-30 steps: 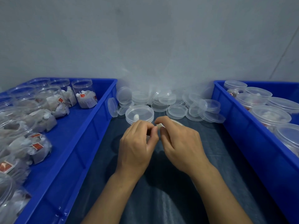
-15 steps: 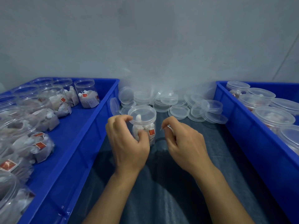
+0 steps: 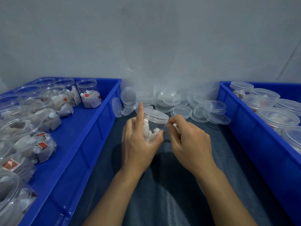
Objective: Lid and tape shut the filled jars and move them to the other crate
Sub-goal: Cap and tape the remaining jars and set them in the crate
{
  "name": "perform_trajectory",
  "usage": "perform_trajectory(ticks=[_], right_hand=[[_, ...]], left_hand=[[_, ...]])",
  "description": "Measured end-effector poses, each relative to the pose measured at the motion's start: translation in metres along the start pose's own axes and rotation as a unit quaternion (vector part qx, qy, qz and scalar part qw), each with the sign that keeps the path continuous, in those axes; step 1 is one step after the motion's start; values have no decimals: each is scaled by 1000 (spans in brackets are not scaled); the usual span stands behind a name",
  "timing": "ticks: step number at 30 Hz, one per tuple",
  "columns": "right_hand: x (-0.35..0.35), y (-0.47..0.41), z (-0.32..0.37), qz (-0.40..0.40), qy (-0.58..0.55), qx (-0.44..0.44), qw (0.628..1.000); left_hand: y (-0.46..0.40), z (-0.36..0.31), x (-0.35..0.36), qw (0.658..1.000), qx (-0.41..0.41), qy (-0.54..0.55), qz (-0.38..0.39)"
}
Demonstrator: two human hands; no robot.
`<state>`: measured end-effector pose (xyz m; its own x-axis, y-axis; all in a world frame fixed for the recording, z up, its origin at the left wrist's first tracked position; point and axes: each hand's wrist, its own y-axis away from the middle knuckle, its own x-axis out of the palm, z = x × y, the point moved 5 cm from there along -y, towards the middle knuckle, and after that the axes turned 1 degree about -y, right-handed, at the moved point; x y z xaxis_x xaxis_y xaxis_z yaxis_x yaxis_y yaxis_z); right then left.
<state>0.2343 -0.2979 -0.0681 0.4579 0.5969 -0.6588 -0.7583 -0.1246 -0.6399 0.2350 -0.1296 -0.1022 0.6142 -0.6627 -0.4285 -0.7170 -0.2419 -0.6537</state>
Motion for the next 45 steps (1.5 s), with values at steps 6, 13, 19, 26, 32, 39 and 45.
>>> perform_trajectory(ticks=[6,13,19,26,32,39,45], right_hand=[[1,0,-1,-11,12,14,1000],[0,0,-1,-9,8,17,1000],[1,0,-2,-1,13,22,1000],[3,1,-2,0,13,34,999],[0,0,-2,-15,-22,58,998],[-4,1,8,-7,-10,36,999],[-7,1,15,-1,4,24,1000]], left_hand=[[1,-6,-1,997,34,-62,-25],[3,-6,-1,998,25,-58,-18],[3,-7,-1,998,26,-58,-18],[3,-10,-4,1000,5,-11,7],[0,-14,-9,999,-16,42,16],[-1,-13,-5,995,-51,85,24],[-4,-10,-8,988,-62,140,22]])
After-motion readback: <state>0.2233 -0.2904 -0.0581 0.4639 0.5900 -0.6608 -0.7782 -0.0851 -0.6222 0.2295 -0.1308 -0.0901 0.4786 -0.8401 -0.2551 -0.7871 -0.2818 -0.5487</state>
